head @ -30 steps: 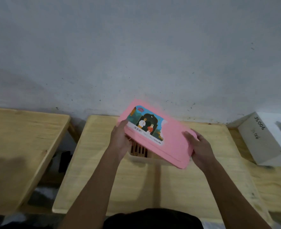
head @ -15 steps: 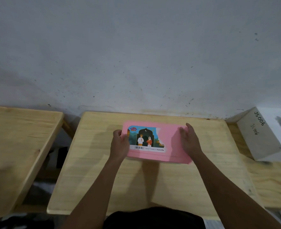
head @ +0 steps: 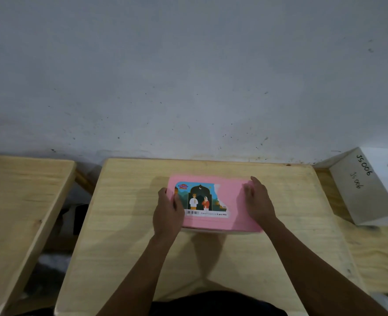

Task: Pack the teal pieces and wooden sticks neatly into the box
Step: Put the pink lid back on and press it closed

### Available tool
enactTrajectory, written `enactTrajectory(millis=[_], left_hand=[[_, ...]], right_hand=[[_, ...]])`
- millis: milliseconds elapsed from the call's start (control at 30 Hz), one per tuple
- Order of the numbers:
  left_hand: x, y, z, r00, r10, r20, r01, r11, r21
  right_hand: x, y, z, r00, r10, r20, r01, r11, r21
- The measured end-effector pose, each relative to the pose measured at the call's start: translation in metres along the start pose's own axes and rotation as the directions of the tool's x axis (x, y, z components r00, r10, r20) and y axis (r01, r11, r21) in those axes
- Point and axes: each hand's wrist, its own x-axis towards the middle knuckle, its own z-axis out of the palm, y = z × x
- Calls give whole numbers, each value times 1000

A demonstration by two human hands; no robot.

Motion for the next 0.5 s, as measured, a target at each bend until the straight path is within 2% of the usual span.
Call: enactTrajectory(millis=[167, 267, 333, 400, 500], left_hand=[[-9, -9, 1, 1000, -22, -17, 22, 1000, 5], [-13, -12, 2, 997, 60, -42, -58, 997, 58], [-12, -15, 4, 989, 148, -27, -141, 976, 165], [-5, -18, 7, 971, 238, 1, -224, 911, 345], [4, -14, 4, 927, 336, 165, -373, 788, 490]], right_hand=[[-1, 6, 2, 1000, -2, 20, 3, 999, -38], [-8, 3, 6, 1000, 6, -8, -7, 993, -114], [-14, 0, 11, 995, -46, -92, 27, 981, -194], [-15, 1, 17, 978, -142, -155, 90, 949, -302], [-13, 7, 21, 964, -233, -131, 162, 900, -405]])
